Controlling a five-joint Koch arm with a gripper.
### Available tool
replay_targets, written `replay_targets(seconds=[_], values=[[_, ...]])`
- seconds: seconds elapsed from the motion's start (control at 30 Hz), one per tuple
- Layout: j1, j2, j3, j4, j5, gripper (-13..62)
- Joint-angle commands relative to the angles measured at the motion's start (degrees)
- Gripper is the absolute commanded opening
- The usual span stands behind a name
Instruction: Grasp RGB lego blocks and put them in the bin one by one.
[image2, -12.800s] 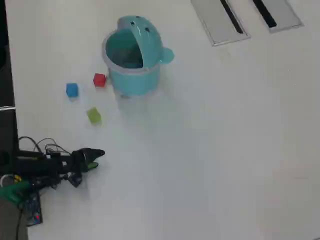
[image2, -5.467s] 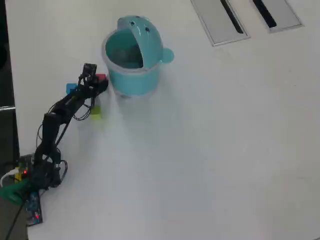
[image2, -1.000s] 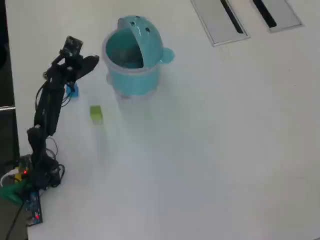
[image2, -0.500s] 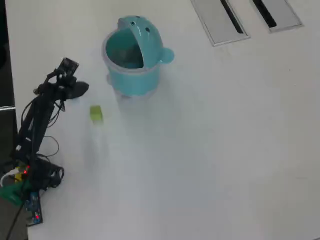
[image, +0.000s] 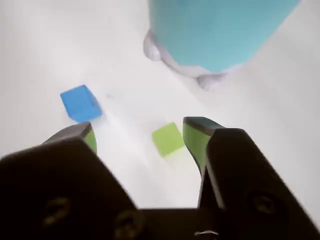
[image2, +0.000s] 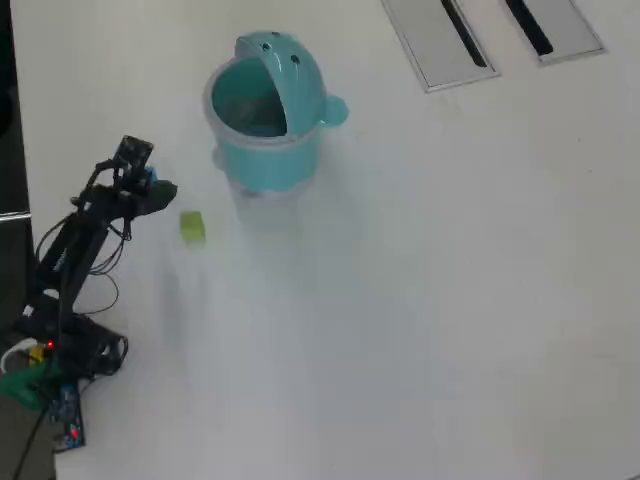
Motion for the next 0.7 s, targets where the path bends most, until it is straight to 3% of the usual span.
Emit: replay_targets(seconds=[0.0,0.67], values=[[-0.62,1.93,-1.14,-5.27,-2.81,31.4],[-0.97,-3.69,15.29,-26.72,-14.15,31.6]])
